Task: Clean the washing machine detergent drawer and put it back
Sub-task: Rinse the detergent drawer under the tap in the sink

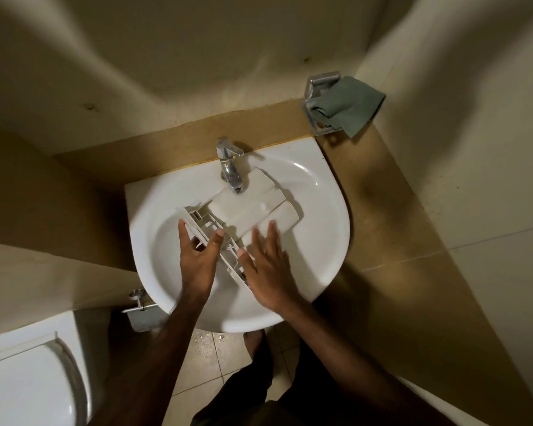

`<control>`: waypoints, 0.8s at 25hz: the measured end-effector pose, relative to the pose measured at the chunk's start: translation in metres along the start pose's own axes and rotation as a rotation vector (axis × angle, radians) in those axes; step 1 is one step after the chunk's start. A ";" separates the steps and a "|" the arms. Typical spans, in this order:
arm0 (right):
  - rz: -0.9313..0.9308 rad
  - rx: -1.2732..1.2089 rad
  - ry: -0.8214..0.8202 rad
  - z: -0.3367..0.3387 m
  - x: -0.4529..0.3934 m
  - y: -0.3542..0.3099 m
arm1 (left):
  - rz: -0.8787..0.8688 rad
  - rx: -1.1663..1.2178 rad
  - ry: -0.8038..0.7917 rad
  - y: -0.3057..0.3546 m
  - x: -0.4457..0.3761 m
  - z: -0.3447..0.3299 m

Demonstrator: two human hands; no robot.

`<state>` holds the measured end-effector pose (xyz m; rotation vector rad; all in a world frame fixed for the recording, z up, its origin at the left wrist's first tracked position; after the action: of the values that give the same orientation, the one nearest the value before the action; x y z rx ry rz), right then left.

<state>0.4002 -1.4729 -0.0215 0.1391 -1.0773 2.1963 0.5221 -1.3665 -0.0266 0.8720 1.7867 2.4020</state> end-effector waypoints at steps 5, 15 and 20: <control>0.174 0.017 0.078 -0.018 0.046 -0.017 | 0.011 0.007 -0.103 0.004 0.010 0.000; 0.386 0.278 0.610 0.003 0.046 -0.033 | 0.014 -0.100 -0.172 0.017 0.037 0.015; 0.416 0.044 0.603 0.064 0.055 -0.022 | -0.014 -0.128 -0.169 0.038 0.033 0.026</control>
<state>0.3594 -1.4815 0.0556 -0.7448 -0.7539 2.3786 0.5171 -1.3457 0.0254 1.0093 1.5572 2.3252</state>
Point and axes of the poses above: each hand's wrist, its own x-axis away from the middle knuckle, its own z-axis out of the back of the hand, y = z × x, the point moved 5 cm from there along -x, towards the middle knuckle, and after that the axes turned 5 degrees about -x, right-handed, at the moved point
